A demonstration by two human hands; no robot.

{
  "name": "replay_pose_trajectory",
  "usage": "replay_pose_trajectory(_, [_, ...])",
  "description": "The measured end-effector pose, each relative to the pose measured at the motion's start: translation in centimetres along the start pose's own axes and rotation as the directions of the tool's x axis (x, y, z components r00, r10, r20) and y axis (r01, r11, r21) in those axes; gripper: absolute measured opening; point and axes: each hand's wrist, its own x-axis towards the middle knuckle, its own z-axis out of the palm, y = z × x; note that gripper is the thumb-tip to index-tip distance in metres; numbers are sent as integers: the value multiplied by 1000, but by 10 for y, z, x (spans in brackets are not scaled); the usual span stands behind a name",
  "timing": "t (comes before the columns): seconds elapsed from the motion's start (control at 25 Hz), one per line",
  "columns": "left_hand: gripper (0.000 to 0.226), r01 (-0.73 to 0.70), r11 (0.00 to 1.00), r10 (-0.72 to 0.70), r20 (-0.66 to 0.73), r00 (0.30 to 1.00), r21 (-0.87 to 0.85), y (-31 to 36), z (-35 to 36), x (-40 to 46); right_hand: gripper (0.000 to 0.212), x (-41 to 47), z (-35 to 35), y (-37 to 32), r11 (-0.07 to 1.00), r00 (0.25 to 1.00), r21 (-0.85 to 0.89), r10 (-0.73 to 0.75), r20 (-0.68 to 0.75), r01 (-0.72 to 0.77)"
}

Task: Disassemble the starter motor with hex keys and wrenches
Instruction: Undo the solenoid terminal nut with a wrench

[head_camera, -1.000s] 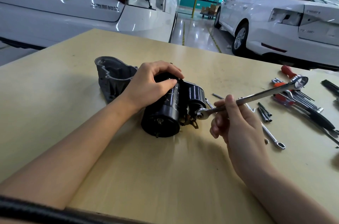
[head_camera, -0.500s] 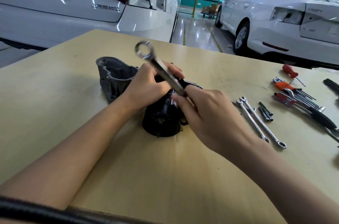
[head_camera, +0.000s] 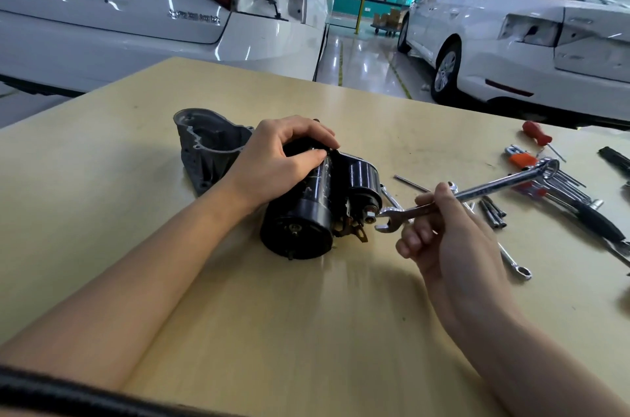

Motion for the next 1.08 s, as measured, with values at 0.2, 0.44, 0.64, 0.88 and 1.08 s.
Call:
replay_pose_trajectory(0.2, [23,-3,1000,3,3,1000,5,1,0,0,33,-1,0,2,1000,1000,-7,16,3,-16])
replay_pose_trajectory(0.44, [24,-5,1000,5,-2,1000,-6,1,0,0,32,-3,-2,4,993,999,-104,-46,22,48])
replay_pose_trajectory(0.64, [28,-12,1000,12,-2,1000,-11,-1,0,0,34,-1,13,-8,685,879,-551,-375,296,478])
replay_pose_trajectory(0.88, [19,-41,999,41,-3,999,-29,-4,0,1,33,-9,51,-17,-34,630,-654,-237,740,755])
replay_pose_trajectory(1.08, [28,-26,999,26,-2,1000,-35,-2,0,1,34,-5,40,-17,72,594,-618,-383,707,783])
